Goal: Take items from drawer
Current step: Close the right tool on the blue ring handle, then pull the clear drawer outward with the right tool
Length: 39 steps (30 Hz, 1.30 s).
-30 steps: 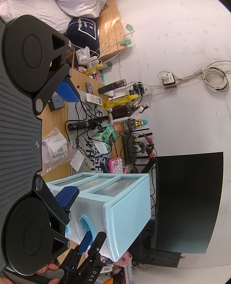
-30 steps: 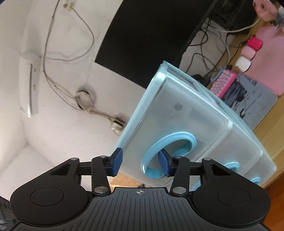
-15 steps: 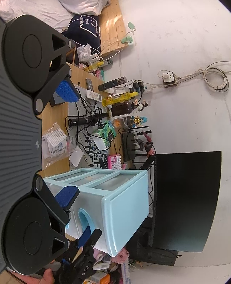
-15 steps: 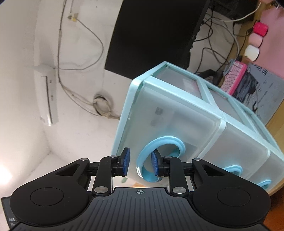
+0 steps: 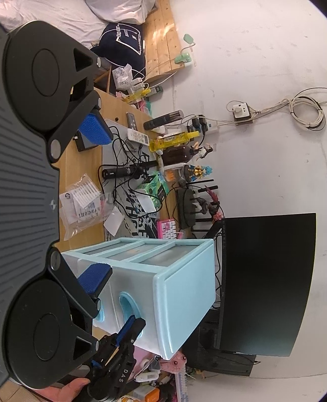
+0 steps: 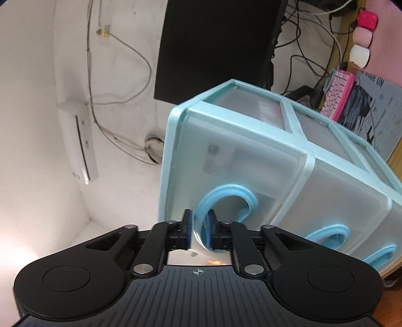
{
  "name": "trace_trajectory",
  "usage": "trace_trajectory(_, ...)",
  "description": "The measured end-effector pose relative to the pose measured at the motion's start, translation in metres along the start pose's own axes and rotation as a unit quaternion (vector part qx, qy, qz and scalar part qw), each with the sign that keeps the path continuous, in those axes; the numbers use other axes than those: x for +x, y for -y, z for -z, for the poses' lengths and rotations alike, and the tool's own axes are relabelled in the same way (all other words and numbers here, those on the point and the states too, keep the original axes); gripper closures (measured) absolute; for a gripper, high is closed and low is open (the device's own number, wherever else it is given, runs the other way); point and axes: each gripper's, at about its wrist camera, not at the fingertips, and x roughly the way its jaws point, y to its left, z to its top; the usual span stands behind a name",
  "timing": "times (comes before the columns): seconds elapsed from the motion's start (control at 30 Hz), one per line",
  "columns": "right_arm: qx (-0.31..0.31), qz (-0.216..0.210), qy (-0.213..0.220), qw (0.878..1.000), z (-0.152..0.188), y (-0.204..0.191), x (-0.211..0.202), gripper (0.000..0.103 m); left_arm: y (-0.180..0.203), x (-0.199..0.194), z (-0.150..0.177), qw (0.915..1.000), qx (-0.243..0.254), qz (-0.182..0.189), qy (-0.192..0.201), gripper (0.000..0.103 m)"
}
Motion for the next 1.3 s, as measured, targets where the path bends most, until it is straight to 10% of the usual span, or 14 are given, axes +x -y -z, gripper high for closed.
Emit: trace_trajectory(1.3, -0.023, 0.099, -0.064, 0.993, 0.025, -0.072, -0.067, 0.092, -0.011, 0.012, 0.004, 0.9984, -0.044, 0.034, 0.012, 0.0)
